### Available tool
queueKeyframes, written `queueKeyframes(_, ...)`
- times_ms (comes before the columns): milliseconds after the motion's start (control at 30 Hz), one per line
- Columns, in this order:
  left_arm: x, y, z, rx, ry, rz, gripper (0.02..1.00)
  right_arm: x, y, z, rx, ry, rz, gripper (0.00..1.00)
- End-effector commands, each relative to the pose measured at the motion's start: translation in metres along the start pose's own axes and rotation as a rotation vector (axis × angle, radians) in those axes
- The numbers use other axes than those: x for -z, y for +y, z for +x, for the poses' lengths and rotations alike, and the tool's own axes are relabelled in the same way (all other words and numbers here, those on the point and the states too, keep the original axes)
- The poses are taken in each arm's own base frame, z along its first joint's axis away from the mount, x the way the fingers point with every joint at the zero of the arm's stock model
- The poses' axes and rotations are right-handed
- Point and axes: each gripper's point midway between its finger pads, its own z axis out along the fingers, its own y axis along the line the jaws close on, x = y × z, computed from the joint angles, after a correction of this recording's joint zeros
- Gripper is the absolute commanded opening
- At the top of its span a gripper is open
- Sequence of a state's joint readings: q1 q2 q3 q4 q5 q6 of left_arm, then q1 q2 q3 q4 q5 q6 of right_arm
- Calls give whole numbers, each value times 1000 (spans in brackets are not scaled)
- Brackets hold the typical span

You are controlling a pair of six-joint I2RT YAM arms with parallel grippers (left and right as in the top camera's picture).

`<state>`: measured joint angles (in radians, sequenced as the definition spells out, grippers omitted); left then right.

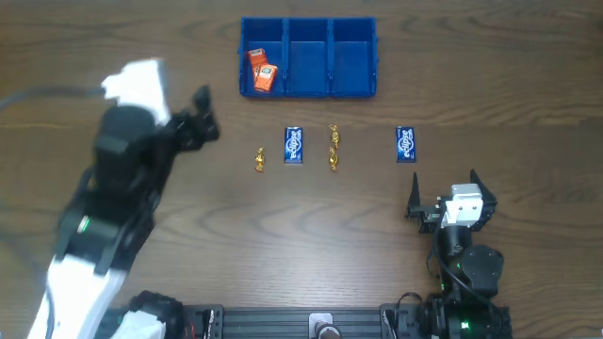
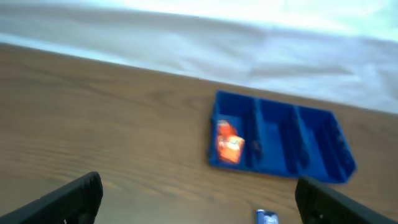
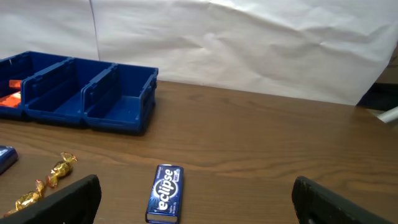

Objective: Sort Candies Into Trays

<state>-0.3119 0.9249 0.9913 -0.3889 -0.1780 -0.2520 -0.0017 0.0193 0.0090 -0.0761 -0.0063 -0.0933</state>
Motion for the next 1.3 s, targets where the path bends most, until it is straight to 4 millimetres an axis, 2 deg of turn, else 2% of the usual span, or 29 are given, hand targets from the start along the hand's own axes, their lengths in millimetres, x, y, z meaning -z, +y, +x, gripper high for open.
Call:
queueKeyframes(33, 22, 26, 21, -107, -77, 35, 998, 0, 0, 2, 13, 8, 2, 998)
queueKeyframes(167, 35, 43, 45, -150, -143, 46, 998, 0, 0, 2, 13, 8, 2, 998)
queueKeyframes(267, 39, 47, 64, -190, -199, 67, 996, 0, 0, 2, 13, 8, 2, 998)
queueKeyframes(400, 39, 52, 90, -189, -277, 89, 998, 0, 0, 2, 13, 8, 2, 998)
queueKeyframes(600, 34, 56, 119, -184, -349, 136, 998, 0, 0, 2, 13, 8, 2, 998)
queueKeyframes(1033, 12, 68, 162, -164, -281, 127, 996, 0, 0, 2, 13, 8, 2, 998)
queueKeyframes(1200, 9, 70, 172, -160, -237, 119, 996, 0, 0, 2, 13, 8, 2, 998)
queueKeyframes(1300, 9, 71, 171, -160, -240, 118, 996, 0, 0, 2, 13, 8, 2, 998)
